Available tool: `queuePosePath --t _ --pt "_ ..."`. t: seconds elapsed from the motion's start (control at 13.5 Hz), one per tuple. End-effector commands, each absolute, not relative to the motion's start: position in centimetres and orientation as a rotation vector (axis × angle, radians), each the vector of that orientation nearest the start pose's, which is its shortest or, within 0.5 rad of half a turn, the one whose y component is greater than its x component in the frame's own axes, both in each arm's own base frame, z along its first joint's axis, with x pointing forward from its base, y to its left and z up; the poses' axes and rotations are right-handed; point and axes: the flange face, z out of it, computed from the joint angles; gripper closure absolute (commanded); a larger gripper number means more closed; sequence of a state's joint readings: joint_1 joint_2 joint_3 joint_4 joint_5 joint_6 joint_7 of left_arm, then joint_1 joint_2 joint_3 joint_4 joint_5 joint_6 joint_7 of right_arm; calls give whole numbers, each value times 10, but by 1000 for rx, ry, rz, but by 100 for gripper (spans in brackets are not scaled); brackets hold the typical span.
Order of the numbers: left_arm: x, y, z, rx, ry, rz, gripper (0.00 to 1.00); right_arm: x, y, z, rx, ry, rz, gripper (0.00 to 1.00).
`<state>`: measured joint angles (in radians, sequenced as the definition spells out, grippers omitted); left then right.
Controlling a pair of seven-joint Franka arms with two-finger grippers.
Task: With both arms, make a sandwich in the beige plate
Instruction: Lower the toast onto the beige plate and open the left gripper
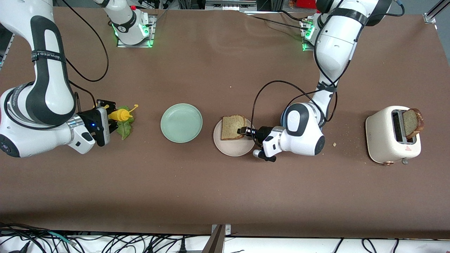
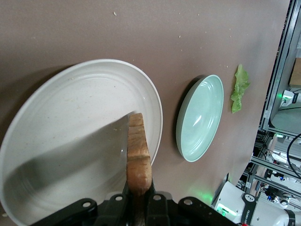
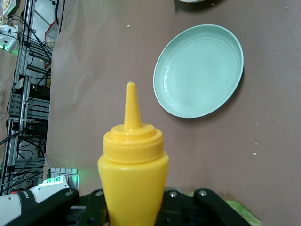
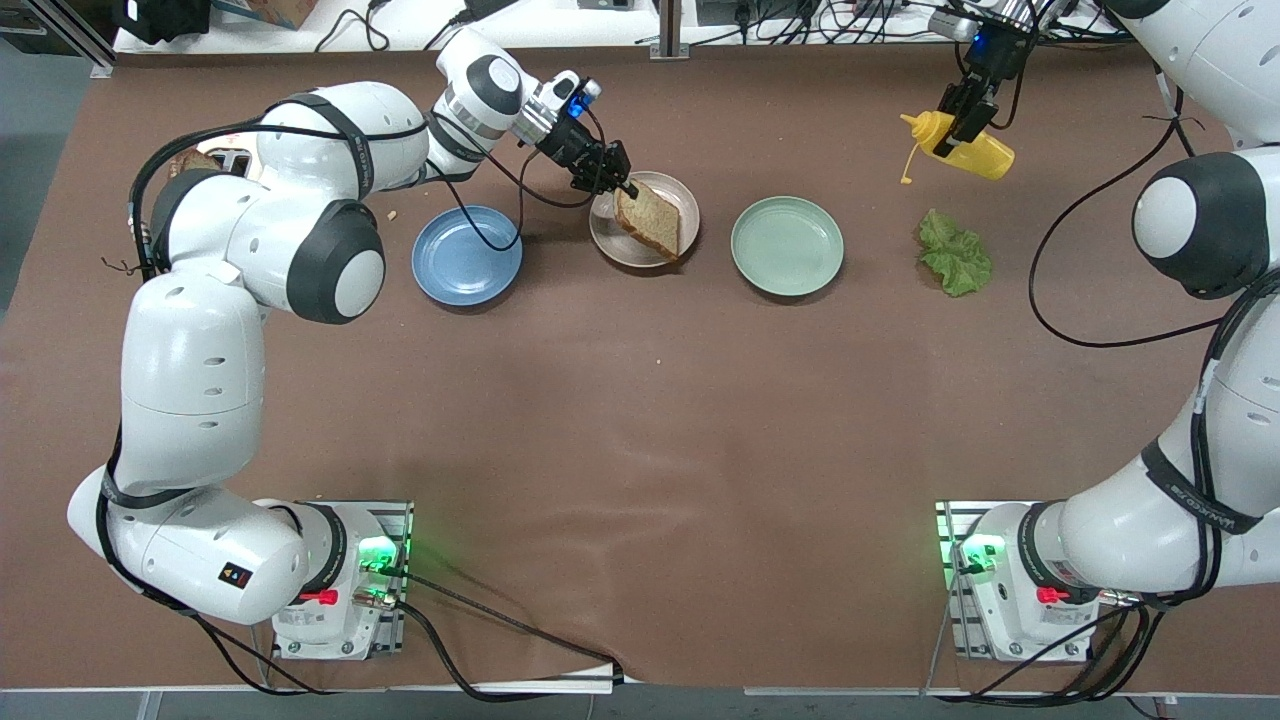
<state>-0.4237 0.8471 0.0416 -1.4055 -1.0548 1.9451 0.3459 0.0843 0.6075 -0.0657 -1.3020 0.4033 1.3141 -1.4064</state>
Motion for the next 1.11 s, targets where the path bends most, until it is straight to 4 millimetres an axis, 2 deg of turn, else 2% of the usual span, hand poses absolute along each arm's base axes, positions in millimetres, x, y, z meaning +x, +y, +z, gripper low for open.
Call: queuePosePath --t 0.0,0.22,0.3,0.44,0.74,0.89,1.03 --pt "645 -324 198 2236 -201 -319 67 652 72 376 -1904 -1605 293 100" --pt "646 -318 196 2249 -227 -311 28 652 73 375 -1904 -1606 294 100" --pt "647 -316 196 2252 -225 -309 19 652 73 376 -1905 -1605 294 100" --pt "649 -310 198 2270 -234 -305 10 652 74 376 -1904 -1607 293 100" --pt "660 -282 203 2333 -252 -293 1 652 81 376 -1920 -1590 307 100" --pt "666 -266 212 2371 -266 -285 1 652 85 376 -1922 -1601 303 100" --pt "675 -243 232 2410 -261 -267 1 652 85 376 -1924 -1600 303 100"
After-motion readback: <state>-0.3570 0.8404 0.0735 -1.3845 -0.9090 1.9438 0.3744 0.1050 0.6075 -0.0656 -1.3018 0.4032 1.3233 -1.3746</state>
